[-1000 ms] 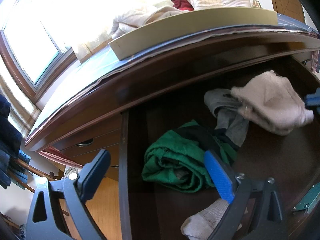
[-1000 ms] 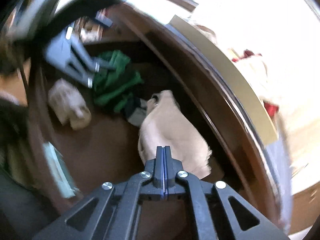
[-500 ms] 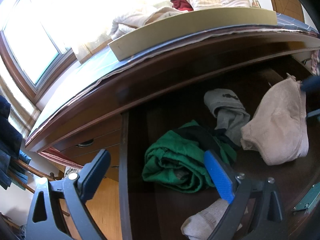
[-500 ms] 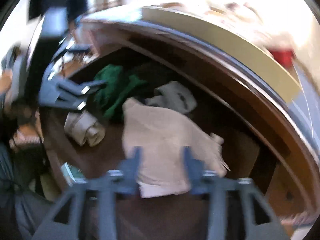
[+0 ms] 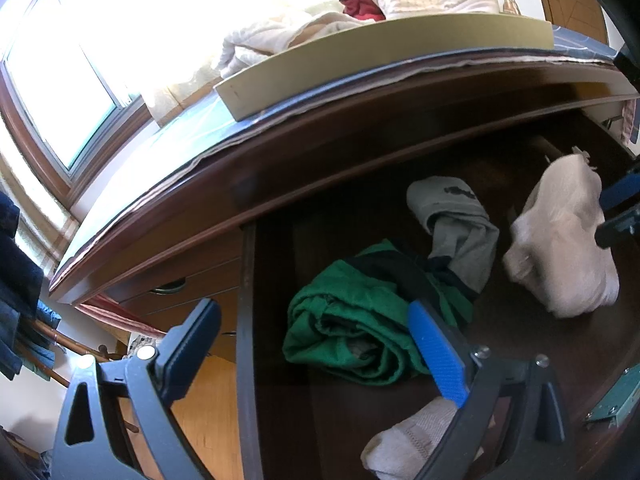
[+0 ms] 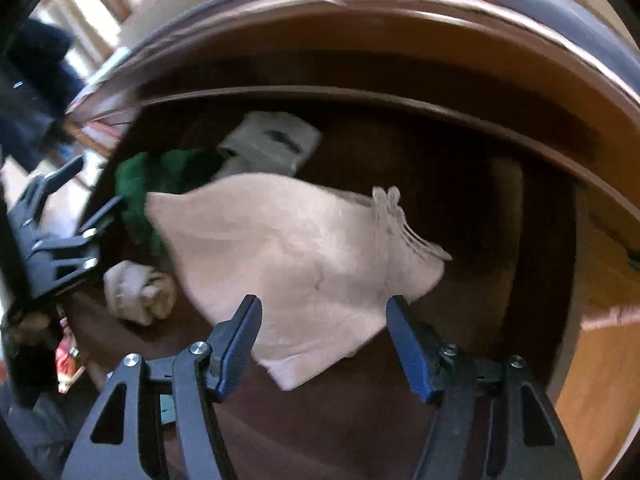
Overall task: Take underwear out of drawer
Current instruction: 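Lift the beige lace-trimmed garment with the right gripper out of the drawer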
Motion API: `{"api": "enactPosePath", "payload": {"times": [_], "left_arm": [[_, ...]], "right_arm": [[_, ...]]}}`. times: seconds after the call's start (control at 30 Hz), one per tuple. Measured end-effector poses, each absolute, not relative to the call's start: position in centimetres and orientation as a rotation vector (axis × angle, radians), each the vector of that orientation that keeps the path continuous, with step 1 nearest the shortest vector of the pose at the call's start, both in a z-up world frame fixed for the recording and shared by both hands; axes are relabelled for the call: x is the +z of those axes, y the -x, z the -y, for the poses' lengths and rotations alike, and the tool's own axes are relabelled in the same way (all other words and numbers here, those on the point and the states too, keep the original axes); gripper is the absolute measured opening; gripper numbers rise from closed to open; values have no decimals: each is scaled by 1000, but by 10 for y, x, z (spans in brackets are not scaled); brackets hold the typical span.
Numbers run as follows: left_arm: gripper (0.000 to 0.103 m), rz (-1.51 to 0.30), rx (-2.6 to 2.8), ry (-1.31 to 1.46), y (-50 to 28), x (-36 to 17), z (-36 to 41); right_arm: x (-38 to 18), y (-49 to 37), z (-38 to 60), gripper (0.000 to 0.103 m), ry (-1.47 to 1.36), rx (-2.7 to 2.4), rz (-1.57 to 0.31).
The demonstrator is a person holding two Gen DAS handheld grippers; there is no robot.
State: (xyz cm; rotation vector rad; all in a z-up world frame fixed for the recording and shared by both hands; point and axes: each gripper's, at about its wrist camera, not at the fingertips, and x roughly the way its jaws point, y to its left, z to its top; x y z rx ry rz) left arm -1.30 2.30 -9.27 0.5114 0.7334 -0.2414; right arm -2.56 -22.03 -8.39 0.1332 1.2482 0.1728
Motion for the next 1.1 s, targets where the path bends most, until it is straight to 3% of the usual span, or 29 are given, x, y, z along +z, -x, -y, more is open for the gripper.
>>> {"api": "enactPosePath", "payload": {"times": [0.23, 0.5, 0.73, 0.8, 0.9, 0.93, 0.97, 1.1], "left_arm": [[96, -733, -245, -508, 13, -93, -24], [96, -740, -244, -516, 13, -95, -21], [96, -743, -243, -516, 12, -95, -21], [96, -744, -245, -514, 12, -95, -21], [96, -742, -244, -514, 12, -95, -21], [96, -741, -243, -514, 13, -94, -21], [96, -740, -244, -513, 12, -94, -21], [96, -740, -244, -512, 13, -95, -22]], "right_arm": [[-60, 47, 242, 67, -223, 145, -1212], [-101, 12, 240, 67, -298, 163, -1294], [-129, -10, 231, 73, -435, 267, -1379], [-131, -9, 230, 79, -482, 272, -1371], [-129, -9, 215, 78, -401, 284, -1386], [-127, -8, 211, 74, -379, 291, -1383], [-123, -8, 207, 61, -361, 301, -1369], [-115, -1, 193, 45, -318, 353, -1355]]}}
